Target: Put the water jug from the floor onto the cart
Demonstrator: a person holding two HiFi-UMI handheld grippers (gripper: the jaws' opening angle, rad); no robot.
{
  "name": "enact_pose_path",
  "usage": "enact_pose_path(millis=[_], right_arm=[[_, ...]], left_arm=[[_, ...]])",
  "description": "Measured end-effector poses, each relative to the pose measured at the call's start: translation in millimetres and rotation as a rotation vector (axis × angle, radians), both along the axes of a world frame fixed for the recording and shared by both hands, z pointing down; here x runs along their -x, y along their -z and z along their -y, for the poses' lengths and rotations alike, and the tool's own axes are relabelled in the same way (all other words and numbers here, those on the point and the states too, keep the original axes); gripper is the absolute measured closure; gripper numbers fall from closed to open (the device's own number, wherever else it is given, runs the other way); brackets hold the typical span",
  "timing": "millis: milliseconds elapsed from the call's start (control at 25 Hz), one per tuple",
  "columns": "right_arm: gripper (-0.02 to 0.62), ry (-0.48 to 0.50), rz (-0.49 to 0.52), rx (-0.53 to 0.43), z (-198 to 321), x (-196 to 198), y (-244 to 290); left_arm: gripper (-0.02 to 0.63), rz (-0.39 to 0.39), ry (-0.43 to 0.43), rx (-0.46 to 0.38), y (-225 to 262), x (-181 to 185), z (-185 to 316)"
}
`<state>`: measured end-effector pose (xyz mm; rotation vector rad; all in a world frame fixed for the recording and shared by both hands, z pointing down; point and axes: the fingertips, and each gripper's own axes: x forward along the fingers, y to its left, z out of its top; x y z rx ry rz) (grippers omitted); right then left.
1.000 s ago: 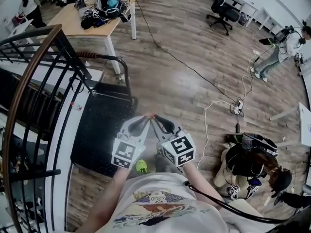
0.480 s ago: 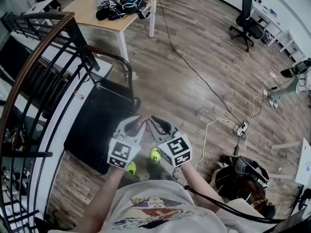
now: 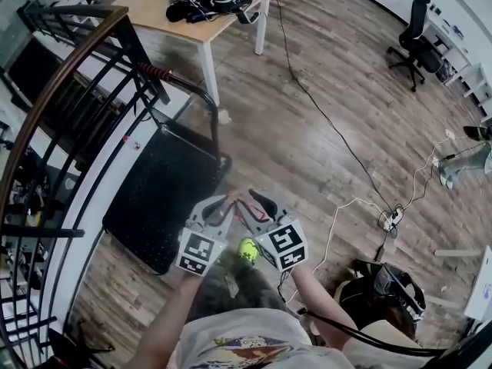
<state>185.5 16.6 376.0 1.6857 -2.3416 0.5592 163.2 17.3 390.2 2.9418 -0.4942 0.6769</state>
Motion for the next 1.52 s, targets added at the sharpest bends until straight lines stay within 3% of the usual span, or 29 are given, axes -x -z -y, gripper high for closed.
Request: enact_pose_path(millis=[320, 840, 1520], right_arm=[[0.472, -0.007, 0.006, -0.013, 28, -4, -49], [0.472, -0.074, -0.042, 0.055, 56, -12, -143], [0.472, -0.027, -0.088, 0.158, 77, -13, -285]], left_arm=[[0.551, 0.020, -0.042, 0.002, -59, -18, 21], [0.551, -0.017, 0.036, -0.011, -135, -2, 66], [0.525, 0.017, 0.011, 0.039, -271, -10, 83]])
